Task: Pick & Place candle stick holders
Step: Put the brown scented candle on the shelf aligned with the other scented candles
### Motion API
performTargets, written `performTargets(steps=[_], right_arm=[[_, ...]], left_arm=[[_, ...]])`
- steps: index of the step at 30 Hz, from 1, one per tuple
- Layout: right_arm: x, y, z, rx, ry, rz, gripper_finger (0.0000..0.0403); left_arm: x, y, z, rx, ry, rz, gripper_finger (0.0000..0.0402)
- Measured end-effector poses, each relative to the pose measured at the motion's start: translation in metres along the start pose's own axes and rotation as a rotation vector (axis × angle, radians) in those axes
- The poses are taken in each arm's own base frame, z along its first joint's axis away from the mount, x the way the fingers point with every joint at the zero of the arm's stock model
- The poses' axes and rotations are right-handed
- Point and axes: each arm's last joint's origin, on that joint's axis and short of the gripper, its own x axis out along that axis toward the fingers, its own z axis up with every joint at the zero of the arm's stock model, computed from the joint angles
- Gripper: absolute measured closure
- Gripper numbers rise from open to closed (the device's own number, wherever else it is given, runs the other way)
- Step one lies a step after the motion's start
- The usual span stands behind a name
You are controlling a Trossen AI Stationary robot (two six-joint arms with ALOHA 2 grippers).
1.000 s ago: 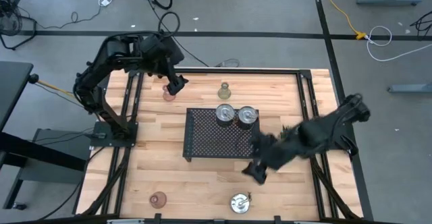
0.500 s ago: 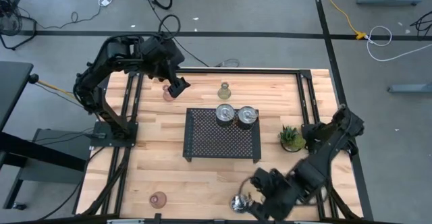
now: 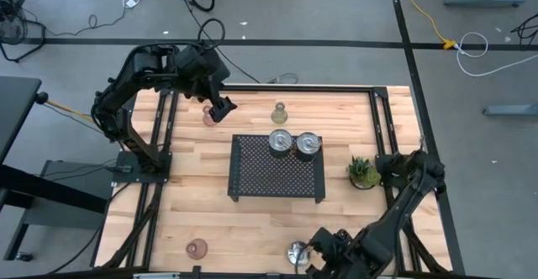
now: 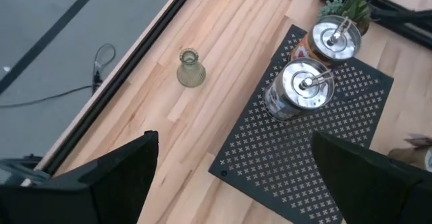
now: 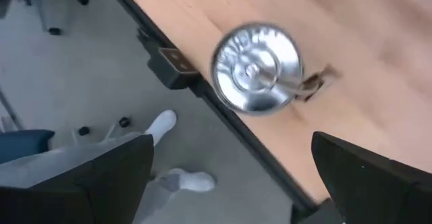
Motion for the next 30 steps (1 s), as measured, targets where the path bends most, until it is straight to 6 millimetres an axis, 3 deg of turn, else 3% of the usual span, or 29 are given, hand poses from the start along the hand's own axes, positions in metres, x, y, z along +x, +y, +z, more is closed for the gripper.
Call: performTargets(steps=[5, 17, 22, 30], right_arm=[[0.024, 0.011, 0.000, 0.018, 0.031, 0.058, 0.0003], [0.029, 0.028, 0.007, 0.015, 0.056, 0.221, 0.0003], [0.029, 0.026, 0.009, 0.052, 0.034, 0.190, 0.0003], [0.039, 0.010, 0.007, 0.345, 0.125, -0.002, 0.0003]], left_arm=[[0.000, 0.000, 0.000, 0.050, 0.000, 0.000, 0.0012], [0.000, 0.000, 0.000, 0.151, 0.000, 0.004, 0.0012], [0.000, 0.000, 0.000, 0.151, -0.001, 0.004, 0.0012], [0.000, 0.000, 0.000, 0.146, 0.000, 0.004, 0.0012]])
